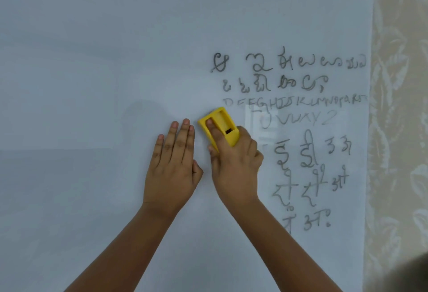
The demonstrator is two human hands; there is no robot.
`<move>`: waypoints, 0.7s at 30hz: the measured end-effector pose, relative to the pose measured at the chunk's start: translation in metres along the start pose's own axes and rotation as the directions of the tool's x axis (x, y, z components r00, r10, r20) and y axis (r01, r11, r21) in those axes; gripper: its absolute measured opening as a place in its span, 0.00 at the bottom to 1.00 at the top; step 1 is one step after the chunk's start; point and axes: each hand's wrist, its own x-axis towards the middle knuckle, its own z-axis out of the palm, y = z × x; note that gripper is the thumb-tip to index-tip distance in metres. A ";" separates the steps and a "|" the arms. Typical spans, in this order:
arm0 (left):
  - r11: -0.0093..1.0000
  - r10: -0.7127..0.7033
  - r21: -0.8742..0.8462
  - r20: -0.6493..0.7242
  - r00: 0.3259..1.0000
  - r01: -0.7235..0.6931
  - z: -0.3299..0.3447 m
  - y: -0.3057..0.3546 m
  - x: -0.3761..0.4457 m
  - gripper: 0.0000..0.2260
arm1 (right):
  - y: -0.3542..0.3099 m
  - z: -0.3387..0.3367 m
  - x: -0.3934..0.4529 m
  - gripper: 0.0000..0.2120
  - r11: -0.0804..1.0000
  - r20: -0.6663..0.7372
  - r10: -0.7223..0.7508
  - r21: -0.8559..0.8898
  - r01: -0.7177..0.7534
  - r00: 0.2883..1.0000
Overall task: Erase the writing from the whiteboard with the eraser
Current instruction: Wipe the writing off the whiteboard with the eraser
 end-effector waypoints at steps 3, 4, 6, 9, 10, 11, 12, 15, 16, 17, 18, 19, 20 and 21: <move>1.000 -0.004 0.000 0.007 1.000 0.004 -0.001 0.000 -0.001 0.25 | 0.021 -0.003 0.002 0.23 0.998 0.009 0.068 -0.006 -0.068 0.998; 1.000 -0.005 0.002 0.005 1.000 0.005 0.000 0.000 -0.001 0.25 | 0.025 -0.004 0.013 0.23 0.988 -0.011 0.154 0.006 -0.154 0.988; 1.000 -0.005 0.001 0.004 1.000 0.005 0.000 0.000 -0.001 0.25 | 0.023 -0.002 0.039 0.23 0.953 -0.045 0.300 0.046 -0.298 0.953; 1.000 -0.007 0.001 -0.004 1.000 0.007 0.001 0.000 -0.001 0.25 | 0.006 0.000 0.050 0.23 0.968 -0.060 0.247 0.053 -0.244 0.967; 1.000 -0.008 -0.001 -0.002 1.000 0.008 0.001 0.001 -0.001 0.25 | 0.005 -0.001 0.044 0.23 0.981 -0.049 0.194 0.024 -0.193 0.980; 1.000 -0.010 -0.002 -0.002 1.000 0.010 0.001 0.001 -0.001 0.25 | 0.011 -0.001 0.038 0.23 0.989 -0.036 0.150 -0.009 -0.151 0.988; 1.000 -0.012 -0.004 -0.002 1.000 0.012 0.000 0.002 -0.001 0.25 | 0.020 -0.003 0.034 0.23 0.990 -0.021 0.138 -0.029 -0.139 0.990; 1.000 -0.011 -0.008 0.000 1.000 0.011 0.001 0.001 -0.002 0.25 | 0.044 -0.008 0.053 0.23 0.962 -0.049 0.274 -0.006 -0.275 0.960; 1.000 -0.010 -0.009 -0.003 1.000 0.010 0.002 0.001 -0.002 0.25 | 0.043 -0.008 0.065 0.23 0.951 -0.063 0.309 0.003 -0.309 0.949; 1.000 -0.010 -0.006 -0.007 1.000 0.010 0.003 0.001 -0.002 0.25 | 0.038 -0.008 0.074 0.23 0.947 -0.067 0.319 0.002 -0.320 0.945; 1.000 -0.010 0.000 -0.007 1.000 0.010 0.004 0.001 -0.002 0.25 | 0.030 -0.007 0.077 0.23 0.953 -0.067 0.303 0.003 -0.304 0.951; 1.000 -0.013 0.005 -0.005 1.000 0.013 0.004 0.001 -0.003 0.25 | 0.023 -0.006 0.077 0.23 0.965 -0.063 0.262 0.007 -0.262 0.963; 1.000 -0.013 0.008 -0.004 1.000 0.013 0.004 0.000 -0.002 0.25 | 0.018 -0.005 0.072 0.23 0.978 -0.054 0.210 -0.001 -0.211 0.976; 1.000 -0.012 0.013 -0.005 1.000 0.012 0.004 0.000 -0.002 0.25 | 0.019 -0.005 0.065 0.23 0.987 -0.046 0.159 -0.029 -0.160 0.986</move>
